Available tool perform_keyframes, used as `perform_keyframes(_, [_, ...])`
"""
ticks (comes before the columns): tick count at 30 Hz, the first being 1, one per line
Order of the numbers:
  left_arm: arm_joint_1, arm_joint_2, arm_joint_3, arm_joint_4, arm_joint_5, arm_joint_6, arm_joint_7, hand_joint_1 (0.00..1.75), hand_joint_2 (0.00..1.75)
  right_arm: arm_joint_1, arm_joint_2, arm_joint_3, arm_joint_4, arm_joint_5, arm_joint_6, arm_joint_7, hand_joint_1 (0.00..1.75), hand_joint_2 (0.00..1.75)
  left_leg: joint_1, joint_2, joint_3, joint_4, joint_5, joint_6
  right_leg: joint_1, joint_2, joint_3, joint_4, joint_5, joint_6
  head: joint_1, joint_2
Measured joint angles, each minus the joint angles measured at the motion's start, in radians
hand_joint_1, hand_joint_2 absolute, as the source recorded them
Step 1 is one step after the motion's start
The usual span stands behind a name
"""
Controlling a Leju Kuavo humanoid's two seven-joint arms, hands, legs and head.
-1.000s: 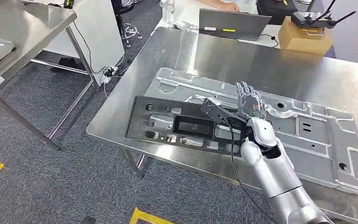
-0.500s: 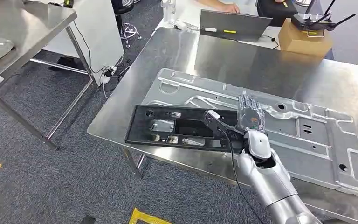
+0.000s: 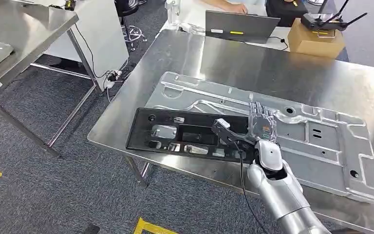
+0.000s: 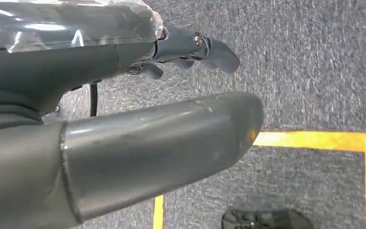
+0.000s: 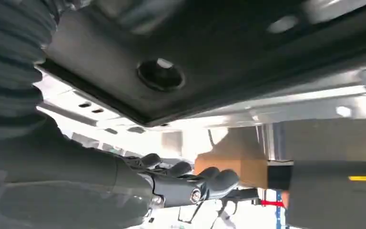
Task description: Take the parts from the cabinet and place them on the table.
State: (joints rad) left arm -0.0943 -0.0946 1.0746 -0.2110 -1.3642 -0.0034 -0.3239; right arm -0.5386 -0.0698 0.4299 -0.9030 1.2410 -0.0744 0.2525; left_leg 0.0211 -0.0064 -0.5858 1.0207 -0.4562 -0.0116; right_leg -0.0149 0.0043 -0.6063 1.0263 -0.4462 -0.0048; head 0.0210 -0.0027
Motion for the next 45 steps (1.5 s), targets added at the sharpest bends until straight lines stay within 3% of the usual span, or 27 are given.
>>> perform_keyframes(2, [0.000, 0.000, 0.000, 0.000, 0.000, 0.001, -0.003, 0.00, 0.00, 0.000, 0.005, -0.001, -0.018, 0.012, -0.010, -0.001, 0.00, 1.75, 0.002, 0.002, -0.031, 0.073, -0.059, -0.003, 0.000, -0.003, -0.002, -0.006, 0.006, -0.019, -0.001, 0.000])
perform_keyframes(4, [0.000, 0.001, 0.000, 0.000, 0.001, 0.003, -0.005, 0.00, 0.00, 0.004, 0.008, -0.001, -0.030, 0.024, -0.028, -0.004, 0.00, 1.75, 0.002, 0.001, -0.097, 0.230, -0.136, -0.009, 0.003, -0.004, -0.006, -0.005, 0.008, -0.021, -0.001, 0.000])
perform_keyframes(6, [0.003, 0.001, 0.000, 0.000, 0.002, 0.004, -0.006, 0.00, 0.00, 0.012, 0.009, -0.001, -0.065, 0.044, -0.050, -0.008, 0.00, 1.75, 0.002, 0.002, -0.127, 0.309, -0.151, -0.010, 0.006, -0.006, -0.011, -0.001, 0.009, -0.022, 0.000, 0.000])
perform_keyframes(7, [0.005, 0.001, 0.000, 0.000, 0.003, 0.004, -0.006, 0.00, 0.00, 0.013, 0.009, -0.001, -0.085, 0.050, -0.056, -0.009, 0.00, 1.75, 0.002, 0.002, -0.106, 0.277, -0.125, -0.009, 0.006, -0.005, -0.012, 0.002, 0.009, -0.022, -0.001, 0.000])
perform_keyframes(9, [0.004, 0.002, 0.000, 0.000, 0.003, 0.005, -0.006, 0.00, 0.00, 0.012, 0.010, -0.001, -0.118, 0.055, -0.056, -0.009, 0.00, 1.75, 0.002, 0.002, -0.014, 0.110, -0.042, -0.002, 0.006, -0.004, -0.011, 0.007, 0.010, -0.020, -0.001, 0.000])
perform_keyframes(10, [0.003, 0.002, 0.000, 0.000, 0.003, 0.005, -0.007, 0.00, 0.00, 0.012, 0.010, -0.001, -0.130, 0.055, -0.056, -0.009, 0.00, 1.75, 0.002, 0.002, 0.026, 0.029, -0.023, 0.004, 0.006, -0.005, -0.012, 0.011, 0.009, -0.016, -0.001, 0.000])
perform_keyframes(11, [0.002, 0.002, 0.000, 0.000, 0.003, 0.005, -0.008, 0.00, 0.00, 0.012, 0.010, -0.001, -0.143, 0.056, -0.056, -0.009, 0.00, 1.75, -0.006, 0.002, 0.036, 0.003, -0.037, 0.004, 0.014, -0.004, -0.017, 0.017, 0.008, -0.009, 0.000, 0.000])
perform_keyframes(14, [0.004, 0.002, 0.000, 0.000, 0.003, 0.005, -0.009, 0.00, 0.00, 0.016, 0.010, -0.001, -0.161, 0.056, -0.056, -0.011, 0.00, 1.75, -0.010, 0.001, 0.032, 0.004, -0.031, 0.016, 0.011, -0.004, -0.021, 0.010, 0.019, 0.009, 0.000, 0.000])
perform_keyframes(15, [0.005, 0.002, 0.000, 0.000, 0.003, 0.005, -0.009, 0.00, 0.00, 0.016, 0.010, -0.001, -0.167, 0.056, -0.056, -0.011, 0.00, 1.75, -0.002, 0.001, 0.033, -0.005, -0.023, 0.028, 0.013, -0.004, -0.023, 0.010, 0.020, 0.014, 0.000, 0.000])
perform_keyframes(17, [0.004, 0.002, 0.000, 0.000, 0.003, 0.005, -0.009, 0.00, 0.00, 0.016, 0.010, -0.001, -0.175, 0.056, -0.056, -0.011, 0.00, 1.75, 0.000, 0.005, 0.033, -0.011, -0.014, 0.041, 0.008, -0.004, -0.043, 0.064, -0.029, 0.023, 0.000, 0.000])
perform_keyframes(19, [0.004, 0.002, 0.000, 0.000, 0.003, 0.005, -0.009, 0.00, 0.00, 0.019, 0.010, -0.001, -0.176, 0.056, -0.056, -0.011, 0.00, 1.75, 0.000, 0.008, 0.028, -0.010, -0.013, 0.044, 0.005, -0.004, -0.113, 0.224, -0.113, 0.032, 0.000, 0.000])
perform_keyframes(20, [0.004, 0.002, 0.001, 0.000, 0.003, 0.005, -0.009, 0.00, 0.00, 0.023, 0.010, -0.001, -0.176, 0.056, -0.056, -0.011, 0.00, 1.75, -0.001, 0.008, 0.026, -0.009, -0.013, 0.044, 0.004, -0.004, -0.144, 0.293, -0.137, 0.035, 0.000, 0.000])
perform_keyframes(21, [0.004, 0.002, 0.001, 0.000, 0.003, 0.005, -0.009, 0.00, 0.00, 0.027, 0.010, -0.001, -0.176, 0.056, -0.056, -0.011, 0.00, 1.75, -0.001, 0.008, 0.025, -0.008, -0.013, 0.044, 0.002, -0.004, -0.157, 0.324, -0.137, 0.036, 0.000, 0.000])
perform_keyframes(23, [0.005, 0.002, 0.002, 0.000, 0.003, 0.005, -0.009, 0.00, 0.00, 0.028, 0.010, -0.001, -0.176, 0.056, -0.056, -0.011, 0.00, 1.75, -0.001, 0.006, 0.027, -0.005, -0.015, 0.043, 0.000, -0.004, -0.110, 0.237, -0.072, 0.034, 0.000, 0.000])
perform_keyframes(25, [0.004, 0.001, 0.002, 0.000, 0.003, 0.005, -0.009, 0.00, 0.00, 0.027, 0.010, -0.001, -0.184, 0.056, -0.057, -0.011, 0.00, 1.75, -0.001, 0.004, 0.032, -0.003, -0.020, 0.037, 0.002, -0.004, -0.017, 0.054, 0.011, 0.023, 0.000, 0.000])
perform_keyframes(26, [0.004, -0.001, 0.002, 0.000, 0.003, 0.005, -0.009, 0.00, 0.00, 0.025, 0.009, -0.001, -0.184, 0.056, -0.057, -0.011, 0.00, 1.75, -0.006, 0.005, 0.028, -0.003, -0.022, 0.032, 0.009, -0.004, 0.002, 0.022, -0.009, 0.015, 0.000, 0.000])
perform_keyframes(29, [0.003, -0.001, 0.002, 0.000, 0.003, 0.006, -0.009, 0.00, 0.00, 0.027, 0.009, -0.001, -0.185, 0.058, -0.065, -0.013, 0.00, 1.75, -0.004, 0.004, 0.026, -0.006, -0.019, 0.016, 0.014, -0.002, -0.006, 0.014, -0.005, 0.006, 0.000, 0.000])
perform_keyframes(31, [0.003, -0.001, 0.002, 0.000, 0.003, 0.006, -0.010, 0.00, 0.00, 0.027, 0.008, -0.001, -0.199, 0.066, -0.077, -0.017, 0.00, 1.75, -0.002, 0.004, 0.024, -0.001, -0.030, 0.004, 0.001, -0.004, 0.002, -0.005, 0.004, -0.008, 0.000, 0.000])
perform_keyframes(33, [0.002, -0.001, 0.002, 0.000, 0.003, 0.009, -0.013, 0.00, 0.00, 0.023, 0.011, -0.001, -0.228, 0.075, -0.093, -0.021, 0.00, 1.75, -0.001, 0.004, -0.015, 0.087, -0.085, -0.004, 0.003, -0.004, 0.004, -0.009, 0.006, -0.016, -0.001, 0.000])
perform_keyframes(35, [0.002, 0.000, 0.002, 0.000, 0.002, 0.014, -0.015, 0.00, 0.00, 0.024, 0.013, -0.001, -0.249, 0.079, -0.095, -0.025, 0.00, 1.75, -0.001, 0.004, -0.086, 0.235, -0.148, -0.011, 0.006, -0.005, 0.004, -0.007, 0.004, -0.022, 0.000, 0.000])
perform_keyframes(36, [0.003, 0.000, 0.002, 0.000, 0.000, 0.015, -0.015, 0.00, 0.00, 0.027, 0.013, -0.001, -0.262, 0.083, -0.095, -0.026, 0.00, 1.75, -0.001, 0.004, -0.110, 0.281, -0.156, -0.014, 0.007, -0.005, 0.002, -0.004, 0.003, -0.023, -0.001, 0.000])
perform_keyframes(37, [0.005, 0.000, 0.002, 0.000, 0.000, 0.015, -0.015, 0.00, 0.00, 0.029, 0.013, -0.001, -0.274, 0.088, -0.096, -0.026, 0.00, 1.75, -0.001, 0.004, -0.113, 0.280, -0.139, -0.014, 0.007, -0.005, 0.001, -0.002, 0.002, -0.024, 0.000, 0.000])
perform_keyframes(38, [0.005, 0.000, 0.002, 0.000, 0.000, 0.016, -0.015, 0.00, 0.00, 0.030, 0.013, -0.001, -0.291, 0.092, -0.099, -0.026, 0.00, 1.75, 0.000, 0.005, -0.090, 0.227, -0.097, -0.013, 0.007, -0.004, 0.001, 0.001, 0.001, -0.022, -0.001, 0.000])
perform_keyframes(40, [0.003, 0.000, 0.002, 0.000, 0.000, 0.016, -0.016, 0.00, 0.00, 0.030, 0.013, -0.001, -0.314, 0.100, -0.114, -0.026, 0.00, 1.75, 0.000, 0.005, -0.010, 0.059, -0.009, -0.007, 0.006, -0.003, 0.003, 0.008, -0.002, -0.018, -0.001, 0.000])
perform_keyframes(41, [0.002, 0.001, 0.002, 0.000, 0.000, 0.015, -0.016, 0.00, 0.00, 0.033, 0.013, -0.001, -0.324, 0.112, -0.136, -0.026, 0.00, 1.75, -0.001, 0.003, 0.011, 0.017, -0.020, -0.002, 0.006, -0.003, 0.001, 0.011, -0.003, -0.016, 0.000, 0.000])
perform_keyframes(43, [0.002, 0.000, 0.002, 0.000, 0.001, 0.004, -0.018, 0.00, 0.00, 0.050, 0.013, -0.001, -0.360, 0.153, -0.248, -0.026, 0.00, 1.75, -0.008, 0.000, 0.007, 0.012, -0.010, 0.004, 0.013, -0.002, -0.009, 0.017, 0.002, -0.005, 0.000, 0.000])
perform_keyframes(45, [0.006, 0.000, 0.002, 0.000, 0.004, -0.002, -0.019, 0.00, 0.00, 0.076, 0.013, -0.001, -0.401, 0.183, -0.297, -0.026, 0.00, 1.75, -0.010, -0.001, 0.006, 0.011, -0.006, 0.012, 0.013, -0.002, -0.007, 0.013, 0.007, 0.003, 0.000, 0.000])
